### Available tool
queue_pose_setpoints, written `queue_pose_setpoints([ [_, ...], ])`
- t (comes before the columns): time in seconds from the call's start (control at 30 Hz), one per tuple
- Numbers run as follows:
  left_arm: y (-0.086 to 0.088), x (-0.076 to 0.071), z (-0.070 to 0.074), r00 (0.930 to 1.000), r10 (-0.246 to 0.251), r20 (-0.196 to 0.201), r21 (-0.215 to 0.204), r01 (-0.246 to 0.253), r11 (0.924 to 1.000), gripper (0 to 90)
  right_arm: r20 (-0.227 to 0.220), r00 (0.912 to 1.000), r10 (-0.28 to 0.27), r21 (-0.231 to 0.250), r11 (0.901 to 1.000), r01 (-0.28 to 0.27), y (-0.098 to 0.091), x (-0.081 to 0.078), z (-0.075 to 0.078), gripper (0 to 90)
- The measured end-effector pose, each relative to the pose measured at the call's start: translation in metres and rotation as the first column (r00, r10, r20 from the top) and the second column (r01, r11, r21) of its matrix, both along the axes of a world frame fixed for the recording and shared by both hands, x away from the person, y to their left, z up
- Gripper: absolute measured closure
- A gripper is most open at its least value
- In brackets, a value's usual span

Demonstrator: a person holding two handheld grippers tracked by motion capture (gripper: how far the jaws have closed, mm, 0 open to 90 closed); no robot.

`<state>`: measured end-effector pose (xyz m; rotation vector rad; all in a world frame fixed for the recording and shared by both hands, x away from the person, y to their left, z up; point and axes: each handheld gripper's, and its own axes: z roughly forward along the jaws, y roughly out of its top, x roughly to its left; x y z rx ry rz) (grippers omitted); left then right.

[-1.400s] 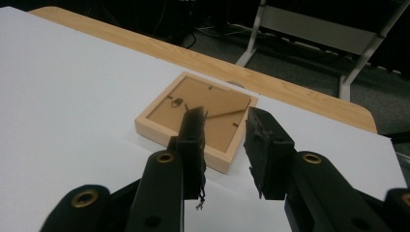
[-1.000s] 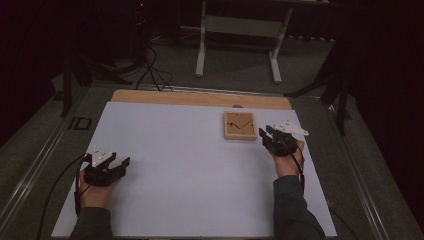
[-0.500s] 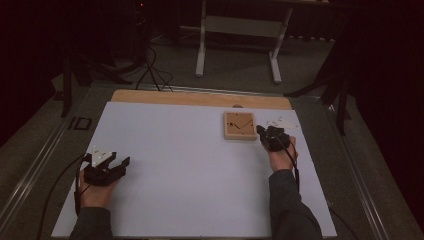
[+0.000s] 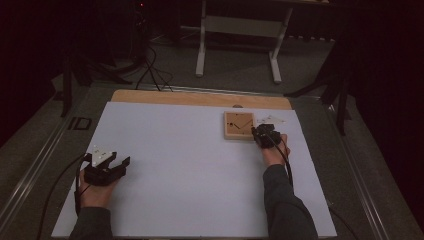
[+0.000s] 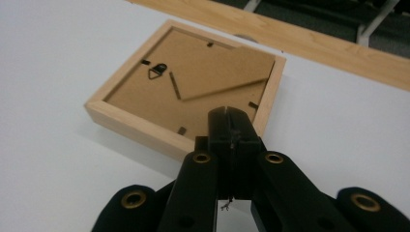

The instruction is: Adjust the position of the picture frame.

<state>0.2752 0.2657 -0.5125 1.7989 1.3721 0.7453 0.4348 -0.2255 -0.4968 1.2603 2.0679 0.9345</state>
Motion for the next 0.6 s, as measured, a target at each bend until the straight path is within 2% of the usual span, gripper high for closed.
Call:
queue_pose_setpoints([
  [0.1, 0.000, 0.000, 0.000, 1.0000, 0.000, 0.001, -0.002, 0.000, 1.0000, 46.1, -0.022, 0.9996, -0.015, -0.002, 0.9999, 0.015, 0.000, 0.005, -0.004, 89.9],
  [0.27, 0.001, 0.000, 0.000, 1.0000, 0.002, 0.003, -0.008, -0.002, 1.0000, 46.1, -0.044, 0.9985, -0.033, -0.055, 0.9980, 0.031, 0.004, 0.012, -0.011, 89.9],
  [0.37, 0.002, 0.000, 0.000, 1.0000, 0.002, 0.003, -0.008, -0.002, 1.0000, 46.1, -0.052, 0.9976, -0.046, -0.046, 0.9980, 0.044, 0.004, 0.014, -0.013, 89.9],
  [0.43, 0.001, 0.000, 0.000, 1.0000, 0.002, 0.003, -0.009, -0.002, 1.0000, 46.1, -0.060, 0.9963, -0.061, -0.017, 0.9980, 0.060, 0.002, 0.015, -0.014, 89.9],
  [0.6, 0.001, -0.001, 0.001, 0.9999, 0.001, 0.013, -0.010, -0.001, 0.9999, 46.1, -0.069, 0.9952, -0.069, -0.018, 0.9975, 0.068, 0.004, 0.016, -0.014, 90.0],
])
